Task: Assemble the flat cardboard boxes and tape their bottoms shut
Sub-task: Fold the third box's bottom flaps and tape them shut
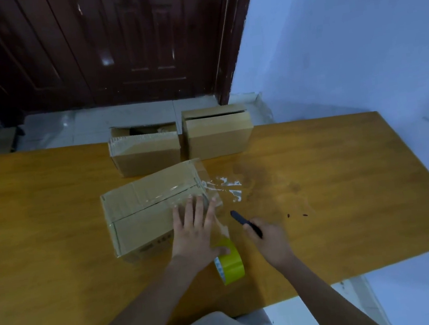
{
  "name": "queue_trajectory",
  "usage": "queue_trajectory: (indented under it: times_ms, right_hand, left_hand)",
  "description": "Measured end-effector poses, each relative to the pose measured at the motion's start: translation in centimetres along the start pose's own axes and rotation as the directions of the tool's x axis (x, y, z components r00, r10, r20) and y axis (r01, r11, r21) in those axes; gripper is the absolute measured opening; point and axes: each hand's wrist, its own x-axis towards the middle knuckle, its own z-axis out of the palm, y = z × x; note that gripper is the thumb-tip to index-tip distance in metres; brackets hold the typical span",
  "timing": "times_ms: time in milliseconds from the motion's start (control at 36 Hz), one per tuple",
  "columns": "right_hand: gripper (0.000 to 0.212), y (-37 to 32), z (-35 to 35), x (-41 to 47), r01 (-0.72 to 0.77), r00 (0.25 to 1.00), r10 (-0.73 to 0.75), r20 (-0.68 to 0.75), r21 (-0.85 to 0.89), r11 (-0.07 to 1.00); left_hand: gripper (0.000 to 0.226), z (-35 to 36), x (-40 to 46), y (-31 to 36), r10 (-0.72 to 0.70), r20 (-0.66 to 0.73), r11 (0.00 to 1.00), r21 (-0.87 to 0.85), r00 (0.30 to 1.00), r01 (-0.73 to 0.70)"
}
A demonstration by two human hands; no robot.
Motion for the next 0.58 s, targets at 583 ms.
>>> queue_trajectory:
  times_ms: [583]
  right_hand:
    - [0.029, -3.6, 0.0, -0.1, 0.008, 0.999, 0.002, 0.034, -0.279, 0.960]
  left_hand:
    - [0.133, 0.2, 0.1, -0.2, 0.013, 0.017, 0.999, -0.030, 1.000, -0.012]
